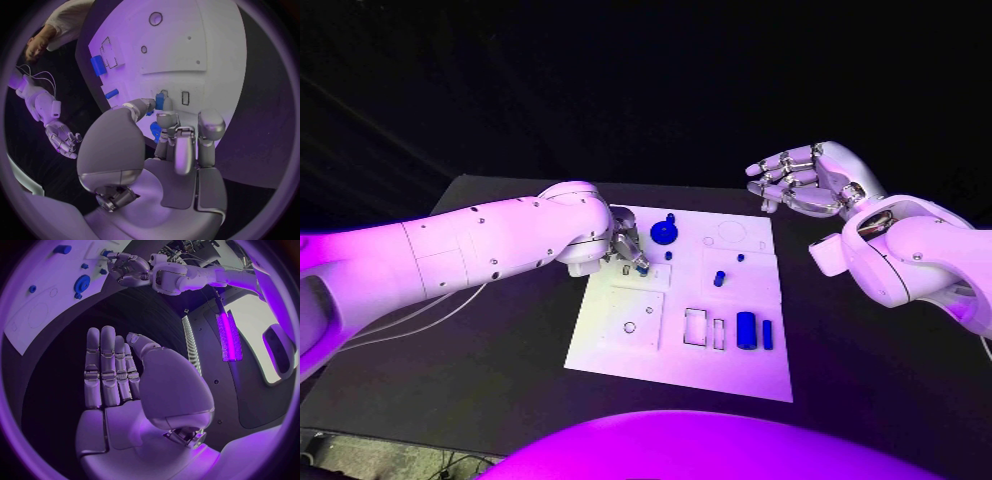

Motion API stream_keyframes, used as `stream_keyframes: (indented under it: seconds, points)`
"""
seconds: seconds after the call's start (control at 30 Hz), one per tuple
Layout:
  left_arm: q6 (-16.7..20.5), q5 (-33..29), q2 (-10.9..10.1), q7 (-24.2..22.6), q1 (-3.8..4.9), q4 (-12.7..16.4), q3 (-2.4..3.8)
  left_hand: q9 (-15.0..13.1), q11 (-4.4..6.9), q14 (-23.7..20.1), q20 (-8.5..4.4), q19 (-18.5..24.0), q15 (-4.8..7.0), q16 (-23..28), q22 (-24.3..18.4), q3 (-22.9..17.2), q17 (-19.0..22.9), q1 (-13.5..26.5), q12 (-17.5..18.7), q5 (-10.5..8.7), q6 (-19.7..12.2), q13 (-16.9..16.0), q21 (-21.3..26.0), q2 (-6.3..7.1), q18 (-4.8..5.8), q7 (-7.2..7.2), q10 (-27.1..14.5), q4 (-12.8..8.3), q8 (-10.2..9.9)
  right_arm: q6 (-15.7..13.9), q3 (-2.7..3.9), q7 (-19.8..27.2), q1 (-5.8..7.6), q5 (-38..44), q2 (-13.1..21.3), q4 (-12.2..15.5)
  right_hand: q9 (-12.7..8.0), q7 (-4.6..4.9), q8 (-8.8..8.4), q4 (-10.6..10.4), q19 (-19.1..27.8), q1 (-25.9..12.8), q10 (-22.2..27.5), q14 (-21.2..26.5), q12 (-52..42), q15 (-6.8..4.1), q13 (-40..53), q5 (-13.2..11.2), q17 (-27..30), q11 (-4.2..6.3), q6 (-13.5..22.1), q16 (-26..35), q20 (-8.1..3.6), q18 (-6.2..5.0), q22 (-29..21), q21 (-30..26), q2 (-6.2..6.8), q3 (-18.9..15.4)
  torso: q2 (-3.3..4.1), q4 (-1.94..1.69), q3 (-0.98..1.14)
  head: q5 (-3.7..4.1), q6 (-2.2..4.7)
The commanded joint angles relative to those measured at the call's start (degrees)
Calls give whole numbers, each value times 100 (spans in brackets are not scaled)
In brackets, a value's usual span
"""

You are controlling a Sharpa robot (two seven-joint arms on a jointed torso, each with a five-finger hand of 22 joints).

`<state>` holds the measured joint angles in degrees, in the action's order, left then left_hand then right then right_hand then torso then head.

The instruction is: Assemble the parts on the task board

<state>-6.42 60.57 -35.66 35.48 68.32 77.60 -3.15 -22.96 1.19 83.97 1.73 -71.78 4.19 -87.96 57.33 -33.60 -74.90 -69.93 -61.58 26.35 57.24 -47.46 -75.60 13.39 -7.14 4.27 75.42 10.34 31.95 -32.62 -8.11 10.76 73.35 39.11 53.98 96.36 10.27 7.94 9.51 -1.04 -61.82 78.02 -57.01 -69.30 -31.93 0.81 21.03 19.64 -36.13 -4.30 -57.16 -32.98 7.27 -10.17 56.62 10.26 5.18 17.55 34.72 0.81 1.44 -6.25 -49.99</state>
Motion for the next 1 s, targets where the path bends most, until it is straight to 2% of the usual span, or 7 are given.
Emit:
stream_keyframes:
  seconds: [0.03,0.33,1.0]
  points:
    - [-78,31,22,42,-4,1,2,-7,29,500,0,-43,48,-30,6,-1162,-1107,-2,11,21,154,5,-22,-80,63,-123,15,-1188,19,76,1,34,-4,-13,-2,5,-9,51,30,20,9,-26,-44,-34,20,12,-3,36,-6,-11,8,36,11,-15,9,-39,-53,-24,5,-4,0,-6,-1]
    - [-22,96,44,102,-25,-32,1,-7,29,496,0,-42,49,-23,5,-1162,-1091,0,22,25,156,21,-22,-80,63,-123,10,-1189,18,79,1,37,-4,-22,-5,9,-9,51,30,20,9,-26,-44,-34,20,12,-3,36,-6,-11,8,36,11,-15,9,-39,-53,-24,1,-1,-2,-19,-1]
    - [-248,98,34,123,-32,-32,0,-9,30,500,-1,-46,49,-28,16,-1164,-1104,4,22,35,159,17,-29,-76,64,-124,13,-1197,15,79,1,38,-4,-23,-17,2,-9,51,30,20,9,-26,-44,-34,20,12,-3,36,-6,-11,8,36,11,-15,9,-39,-53,-24,-4,-3,-2,-21,-1]
